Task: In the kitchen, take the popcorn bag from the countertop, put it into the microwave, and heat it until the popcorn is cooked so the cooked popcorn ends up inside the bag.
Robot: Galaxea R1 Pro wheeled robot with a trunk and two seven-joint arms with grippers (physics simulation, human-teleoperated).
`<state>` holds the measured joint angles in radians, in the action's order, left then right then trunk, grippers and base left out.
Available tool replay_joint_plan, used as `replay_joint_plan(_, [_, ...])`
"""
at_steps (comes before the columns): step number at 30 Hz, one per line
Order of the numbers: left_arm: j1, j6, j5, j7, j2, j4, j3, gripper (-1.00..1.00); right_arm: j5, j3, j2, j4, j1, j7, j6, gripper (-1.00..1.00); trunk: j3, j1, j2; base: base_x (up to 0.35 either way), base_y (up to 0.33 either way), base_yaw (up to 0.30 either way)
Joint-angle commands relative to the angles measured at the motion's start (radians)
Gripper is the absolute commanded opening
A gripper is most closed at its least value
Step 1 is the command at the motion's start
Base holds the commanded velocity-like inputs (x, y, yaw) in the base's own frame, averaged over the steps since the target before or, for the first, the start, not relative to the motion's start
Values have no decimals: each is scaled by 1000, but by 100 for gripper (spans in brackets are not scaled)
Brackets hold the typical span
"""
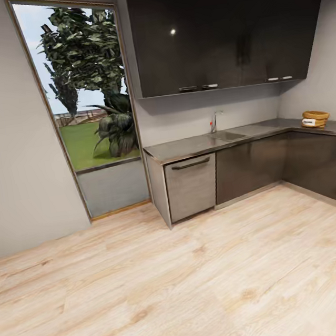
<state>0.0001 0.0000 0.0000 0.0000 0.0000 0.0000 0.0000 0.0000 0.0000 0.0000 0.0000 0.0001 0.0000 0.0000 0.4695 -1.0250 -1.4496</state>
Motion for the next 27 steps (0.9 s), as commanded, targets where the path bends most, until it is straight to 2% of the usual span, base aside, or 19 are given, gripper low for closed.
replay_joint_plan(1, [-2, 0, 6, -6, -6, -3, 6, 100, 6, 6, -2, 2, -2, 4, 2, 100, 0, 0, 0, 0, 0, 0])
replay_joint_plan(5, [-2, -3, 13, -10, -27, -9, 21, 100, 9, 8, -2, 2, -2, 0, 3, 100, 0, 0, 0, 0, 0, 0])
replay_joint_plan(12, [-2, -16, 14, -12, -32, -48, 29, 100, 6, 5, -3, 2, -2, -2, -18, 100, 0, 0, 0, 0, 0, -20])
replay_joint_plan(19, [-2, -16, 14, -12, -32, -64, 30, 100, -16, -5, -14, 2, -2, 3, -48, 100, -5, 0, 0, 0, 0, -231])
replay_joint_plan(27, [-2, -16, 14, -12, -31, -64, 30, 100, -18, -6, -15, 2, -2, 3, -59, 100, -11, 0, 0, 0, 0, -257])
